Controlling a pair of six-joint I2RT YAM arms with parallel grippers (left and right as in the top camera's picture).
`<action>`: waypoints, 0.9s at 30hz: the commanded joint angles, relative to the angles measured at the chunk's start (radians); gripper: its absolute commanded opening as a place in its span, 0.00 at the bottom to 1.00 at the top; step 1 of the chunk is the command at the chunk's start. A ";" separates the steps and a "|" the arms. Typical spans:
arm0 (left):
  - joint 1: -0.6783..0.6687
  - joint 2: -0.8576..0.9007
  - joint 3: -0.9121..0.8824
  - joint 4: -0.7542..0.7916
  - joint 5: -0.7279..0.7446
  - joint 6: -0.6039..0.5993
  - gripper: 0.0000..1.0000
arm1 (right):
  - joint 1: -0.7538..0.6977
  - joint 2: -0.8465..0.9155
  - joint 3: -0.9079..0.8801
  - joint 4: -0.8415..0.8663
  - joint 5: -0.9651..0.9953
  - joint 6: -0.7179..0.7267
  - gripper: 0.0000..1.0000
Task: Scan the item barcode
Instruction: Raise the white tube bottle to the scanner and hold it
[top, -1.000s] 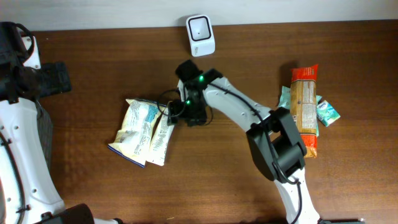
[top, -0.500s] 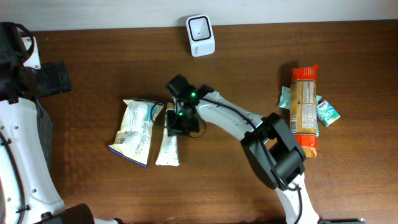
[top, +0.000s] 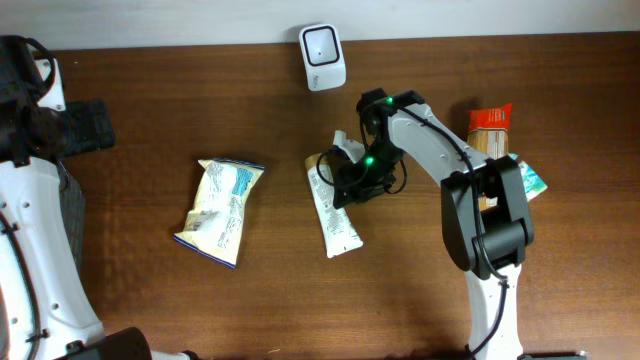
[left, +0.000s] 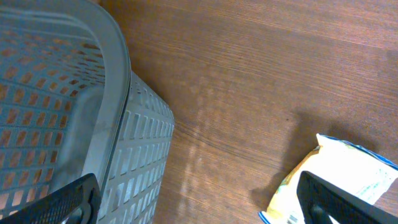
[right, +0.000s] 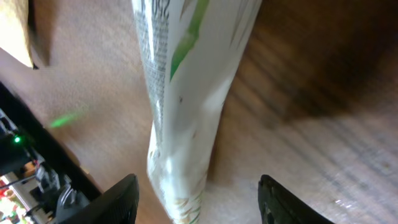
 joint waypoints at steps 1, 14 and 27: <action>0.002 -0.012 0.006 0.001 -0.003 0.000 0.99 | 0.007 -0.004 -0.020 -0.004 -0.003 -0.014 0.60; 0.002 -0.012 0.006 0.001 -0.003 0.000 0.99 | 0.011 -0.004 -0.180 0.128 -0.093 0.065 0.06; 0.002 -0.012 0.006 0.001 -0.003 0.000 0.99 | -0.028 -0.325 0.176 -0.064 -0.265 -0.080 0.04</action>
